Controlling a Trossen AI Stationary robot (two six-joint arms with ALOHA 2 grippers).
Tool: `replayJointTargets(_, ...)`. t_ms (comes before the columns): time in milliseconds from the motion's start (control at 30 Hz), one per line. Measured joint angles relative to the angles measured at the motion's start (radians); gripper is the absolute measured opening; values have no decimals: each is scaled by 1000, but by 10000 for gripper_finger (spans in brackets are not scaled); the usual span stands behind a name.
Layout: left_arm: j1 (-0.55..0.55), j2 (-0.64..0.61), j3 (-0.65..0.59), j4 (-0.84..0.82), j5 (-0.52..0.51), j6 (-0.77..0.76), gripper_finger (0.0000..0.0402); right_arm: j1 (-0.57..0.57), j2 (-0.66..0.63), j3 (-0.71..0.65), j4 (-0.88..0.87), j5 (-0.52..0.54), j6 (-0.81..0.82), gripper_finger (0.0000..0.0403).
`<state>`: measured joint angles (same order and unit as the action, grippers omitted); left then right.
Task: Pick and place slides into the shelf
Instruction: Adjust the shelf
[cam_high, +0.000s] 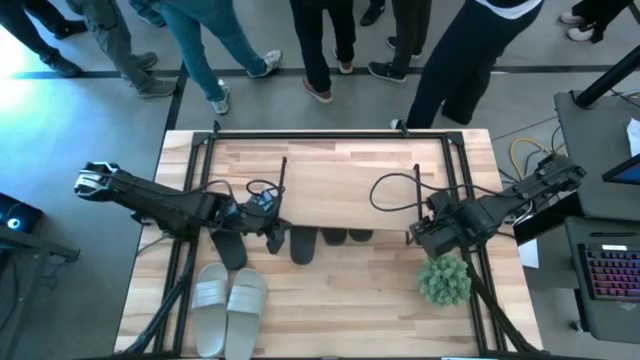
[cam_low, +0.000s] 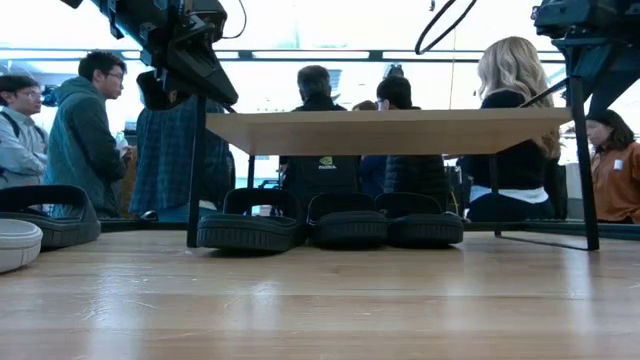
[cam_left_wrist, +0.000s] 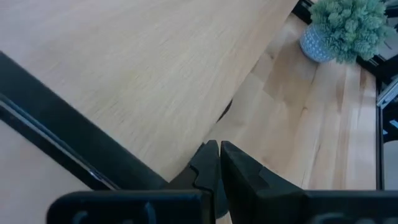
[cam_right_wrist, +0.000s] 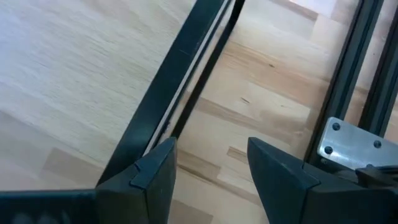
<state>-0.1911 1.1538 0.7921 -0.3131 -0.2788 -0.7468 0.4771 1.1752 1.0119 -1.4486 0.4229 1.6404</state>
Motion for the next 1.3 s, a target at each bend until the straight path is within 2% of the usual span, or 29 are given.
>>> replayJointTargets(367,-46,-55,-14,-99,4,-59,6,-81,20,1,83,25,-107,189)
replayJointTargets(600,-101,-49,-14,-95,2,-89,6,-134,20,51,106,58,-227,189)
replayJointTargets(800,-140,-59,15,-77,-86,-106,6,-146,26,97,73,60,-254,189)
replayJointTargets(967,-148,-126,115,-50,-168,-4,6,-146,26,160,18,70,-254,190)
replayJointTargets(1067,-147,-157,161,-18,-167,8,6,-146,26,201,3,78,-255,190)
replayJointTargets(1167,-147,-175,180,17,-138,-42,6,-142,26,236,3,74,-273,190)
replayJointTargets(1300,-138,-179,175,16,-97,7,6,-84,26,288,23,68,-302,190)
